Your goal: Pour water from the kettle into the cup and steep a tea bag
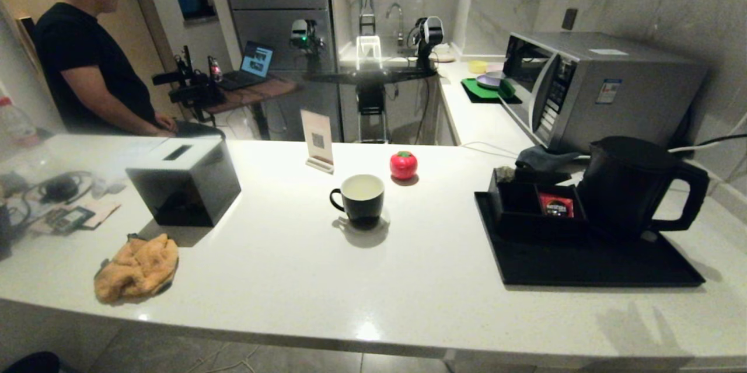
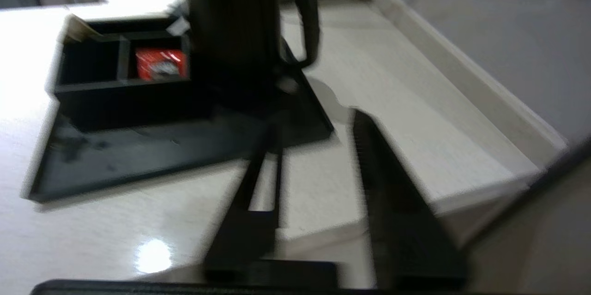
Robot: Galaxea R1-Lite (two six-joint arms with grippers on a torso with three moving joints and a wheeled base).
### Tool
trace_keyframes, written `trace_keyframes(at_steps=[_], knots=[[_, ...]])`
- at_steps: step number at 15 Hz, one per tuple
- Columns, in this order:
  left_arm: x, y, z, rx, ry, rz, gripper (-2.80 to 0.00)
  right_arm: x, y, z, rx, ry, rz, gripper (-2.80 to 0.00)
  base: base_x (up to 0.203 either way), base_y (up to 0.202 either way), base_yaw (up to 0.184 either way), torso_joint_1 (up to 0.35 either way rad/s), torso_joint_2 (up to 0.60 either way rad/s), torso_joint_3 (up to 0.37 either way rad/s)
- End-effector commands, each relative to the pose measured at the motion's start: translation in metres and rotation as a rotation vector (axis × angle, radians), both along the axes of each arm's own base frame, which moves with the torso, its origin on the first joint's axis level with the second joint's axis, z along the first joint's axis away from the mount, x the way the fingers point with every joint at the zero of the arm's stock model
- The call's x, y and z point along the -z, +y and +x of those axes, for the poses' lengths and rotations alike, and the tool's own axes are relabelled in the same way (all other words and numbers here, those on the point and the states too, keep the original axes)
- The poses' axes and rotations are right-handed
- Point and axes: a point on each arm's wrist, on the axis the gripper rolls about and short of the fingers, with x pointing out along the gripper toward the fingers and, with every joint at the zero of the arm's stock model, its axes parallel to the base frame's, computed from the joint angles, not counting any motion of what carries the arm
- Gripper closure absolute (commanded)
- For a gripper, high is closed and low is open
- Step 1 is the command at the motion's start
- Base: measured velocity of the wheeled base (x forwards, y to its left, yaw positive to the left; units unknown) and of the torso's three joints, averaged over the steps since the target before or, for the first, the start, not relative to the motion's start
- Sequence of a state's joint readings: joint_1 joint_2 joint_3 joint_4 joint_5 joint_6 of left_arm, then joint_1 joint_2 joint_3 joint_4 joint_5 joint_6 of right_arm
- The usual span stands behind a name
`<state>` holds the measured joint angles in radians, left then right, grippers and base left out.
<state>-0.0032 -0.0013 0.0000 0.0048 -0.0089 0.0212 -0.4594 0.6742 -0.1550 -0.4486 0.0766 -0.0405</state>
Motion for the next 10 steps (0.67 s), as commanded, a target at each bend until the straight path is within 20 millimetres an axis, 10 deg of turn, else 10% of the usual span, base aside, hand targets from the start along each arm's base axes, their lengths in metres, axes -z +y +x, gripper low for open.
trace_keyframes(at_steps=[1,10], knots=[[0.0,0.0,0.0,0.0,0.003,0.0,0.0,0.002,-0.005,0.007,0.022,0.045,0.016,-2.8,0.0,0.0,0.0,0.0,0.0,0.0],[0.0,0.0,0.0,0.0,0.001,0.0,0.0,0.015,-0.031,0.059,-0.01,0.24,0.051,-2.8,0.0,0.0,0.0,0.0,0.0,0.0]])
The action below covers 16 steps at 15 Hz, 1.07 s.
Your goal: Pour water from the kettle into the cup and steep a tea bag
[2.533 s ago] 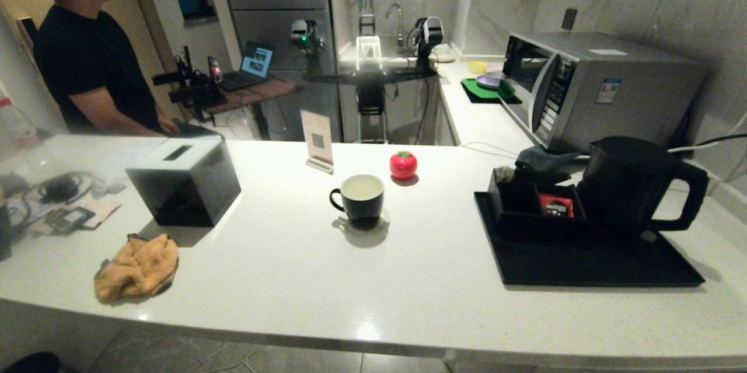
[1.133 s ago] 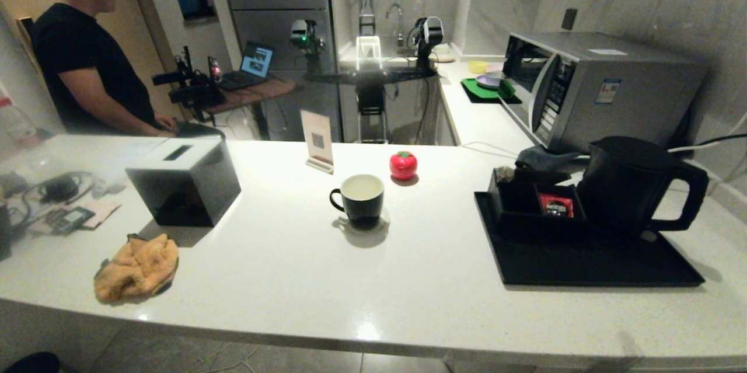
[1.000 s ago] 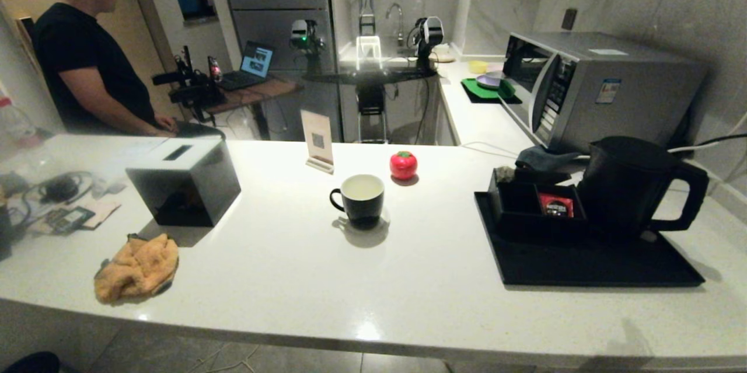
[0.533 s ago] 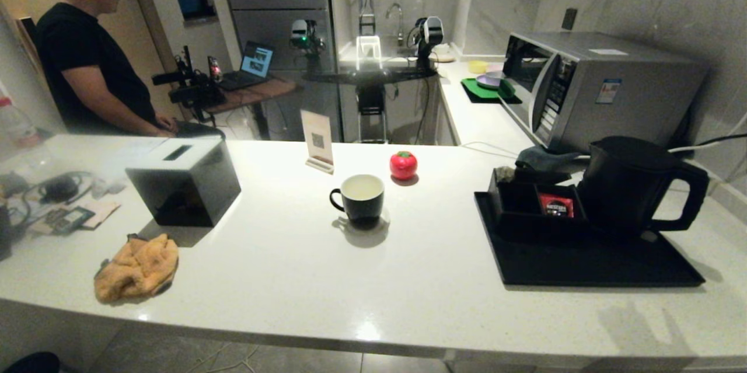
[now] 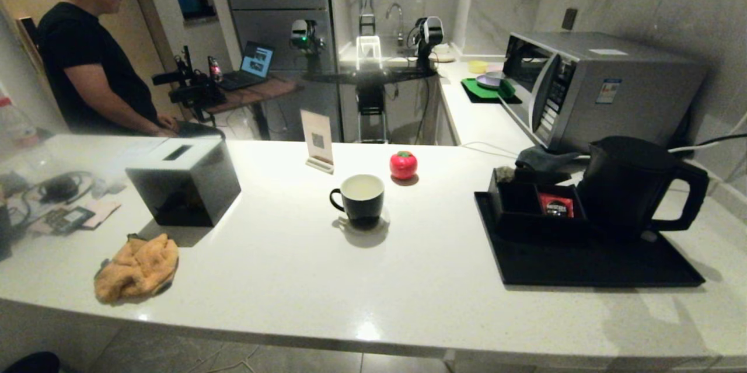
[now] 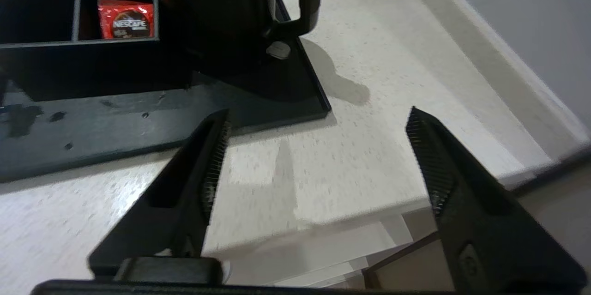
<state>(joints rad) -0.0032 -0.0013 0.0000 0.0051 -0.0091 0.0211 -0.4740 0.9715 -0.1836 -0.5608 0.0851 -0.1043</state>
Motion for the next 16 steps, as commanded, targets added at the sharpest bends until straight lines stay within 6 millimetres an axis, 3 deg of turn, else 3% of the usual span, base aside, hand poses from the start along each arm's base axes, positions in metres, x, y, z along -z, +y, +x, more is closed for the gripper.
trace_keyframes(at_steps=[1,7,16], knots=[[0.0,0.0,0.0,0.0,0.002,0.0,0.0,0.014,-0.013,0.026,-0.007,0.095,0.045,-2.8,0.0,0.0,0.0,0.0,0.0,0.0],[0.0,0.0,0.0,0.0,0.0,0.0,0.0,0.036,-0.046,0.093,-0.014,0.055,0.009,-2.8,0.0,0.0,0.0,0.0,0.0,0.0],[0.0,0.0,0.0,0.0,0.002,0.0,0.0,0.056,-0.074,0.15,-0.01,-0.062,-0.047,-2.8,0.0,0.0,0.0,0.0,0.0,0.0]])
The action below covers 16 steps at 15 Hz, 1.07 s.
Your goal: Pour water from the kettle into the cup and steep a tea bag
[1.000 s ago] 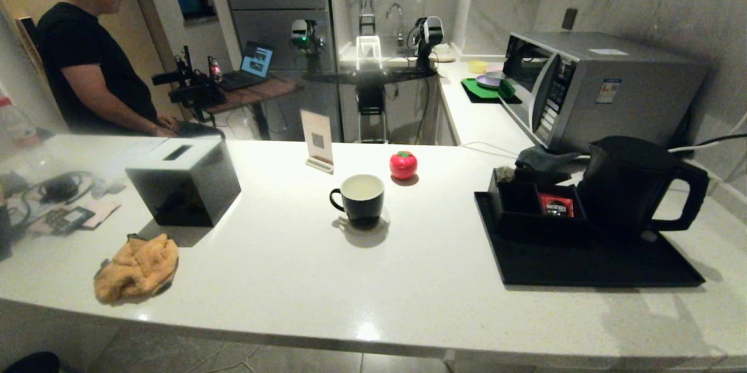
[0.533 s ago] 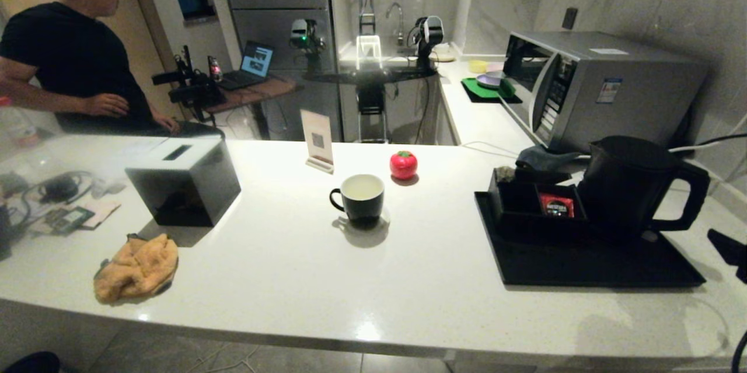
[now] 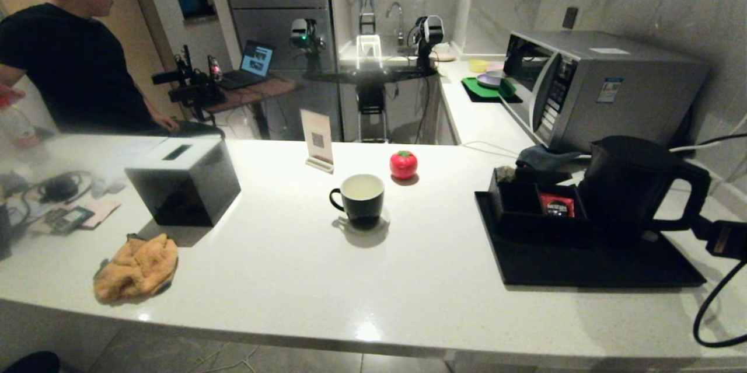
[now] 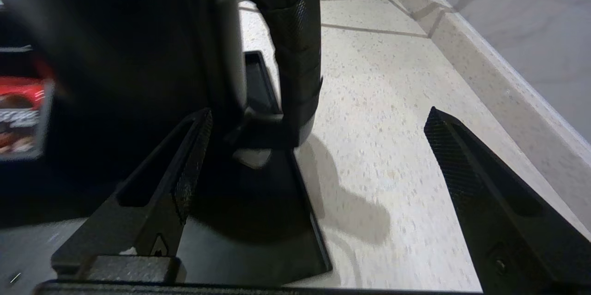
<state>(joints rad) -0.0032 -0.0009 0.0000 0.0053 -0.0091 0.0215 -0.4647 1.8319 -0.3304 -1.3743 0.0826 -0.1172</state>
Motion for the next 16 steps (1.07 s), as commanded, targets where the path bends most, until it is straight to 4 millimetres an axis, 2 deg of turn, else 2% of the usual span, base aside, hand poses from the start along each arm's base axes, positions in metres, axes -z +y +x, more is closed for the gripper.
trace_keyframes(at_steps=[1,14,16], knots=[[0.0,0.0,0.0,0.0,-0.001,0.0,0.0,0.011,-0.005,0.01,0.0,0.019,0.009,-2.8,0.0,0.0,0.0,0.0,0.0,0.0],[0.0,0.0,0.0,0.0,0.001,0.0,0.0,0.021,-0.02,0.039,0.008,-0.065,-0.034,-2.8,0.0,0.0,0.0,0.0,0.0,0.0],[0.0,0.0,0.0,0.0,0.002,0.0,0.0,0.022,-0.025,0.046,0.054,-0.074,-0.043,-2.8,0.0,0.0,0.0,0.0,0.0,0.0]])
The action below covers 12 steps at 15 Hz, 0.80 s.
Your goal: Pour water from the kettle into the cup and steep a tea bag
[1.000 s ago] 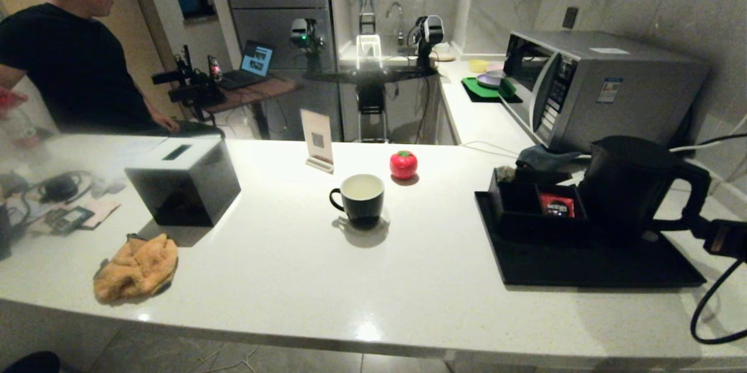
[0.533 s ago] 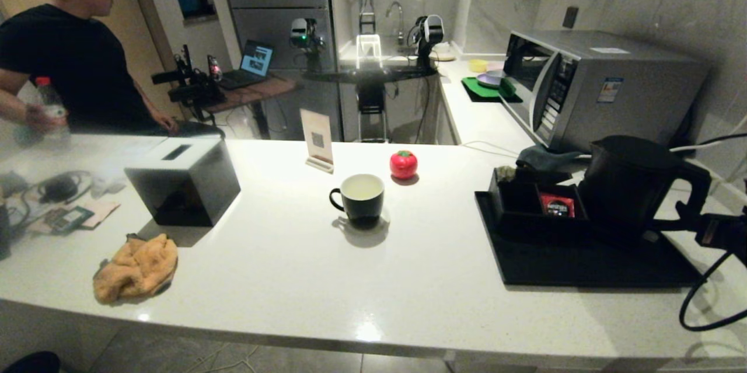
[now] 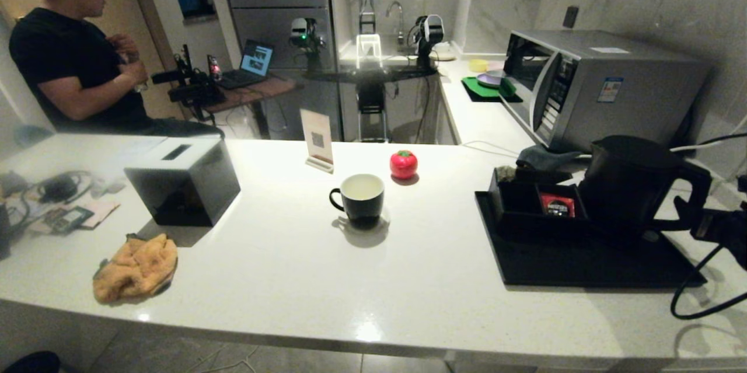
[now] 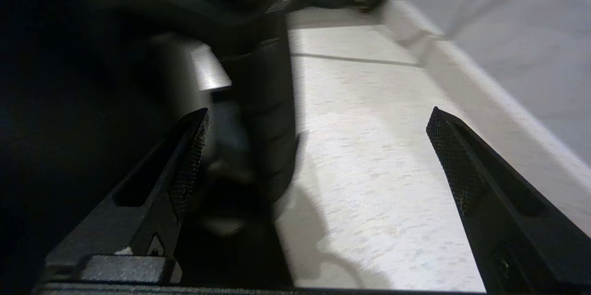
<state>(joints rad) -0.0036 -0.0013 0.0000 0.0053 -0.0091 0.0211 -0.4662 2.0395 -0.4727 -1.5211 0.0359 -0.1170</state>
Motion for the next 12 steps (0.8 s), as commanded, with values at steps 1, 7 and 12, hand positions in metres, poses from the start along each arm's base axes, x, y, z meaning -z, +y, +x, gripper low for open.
trace_keyframes(at_steps=[1,7,12], knots=[[0.0,0.0,0.0,0.0,0.001,0.0,0.0,0.005,-0.004,0.007,0.032,-0.002,-0.003,-2.8,0.0,0.0,0.0,0.0,0.0,0.0],[0.0,0.0,0.0,0.0,0.001,0.0,0.0,0.012,-0.005,0.02,0.027,-0.003,0.0,-2.8,0.0,0.0,0.0,0.0,0.0,0.0],[0.0,0.0,0.0,0.0,0.001,0.0,0.0,0.013,-0.004,0.039,0.001,-0.033,-0.016,-2.8,0.0,0.0,0.0,0.007,0.0,0.0]])
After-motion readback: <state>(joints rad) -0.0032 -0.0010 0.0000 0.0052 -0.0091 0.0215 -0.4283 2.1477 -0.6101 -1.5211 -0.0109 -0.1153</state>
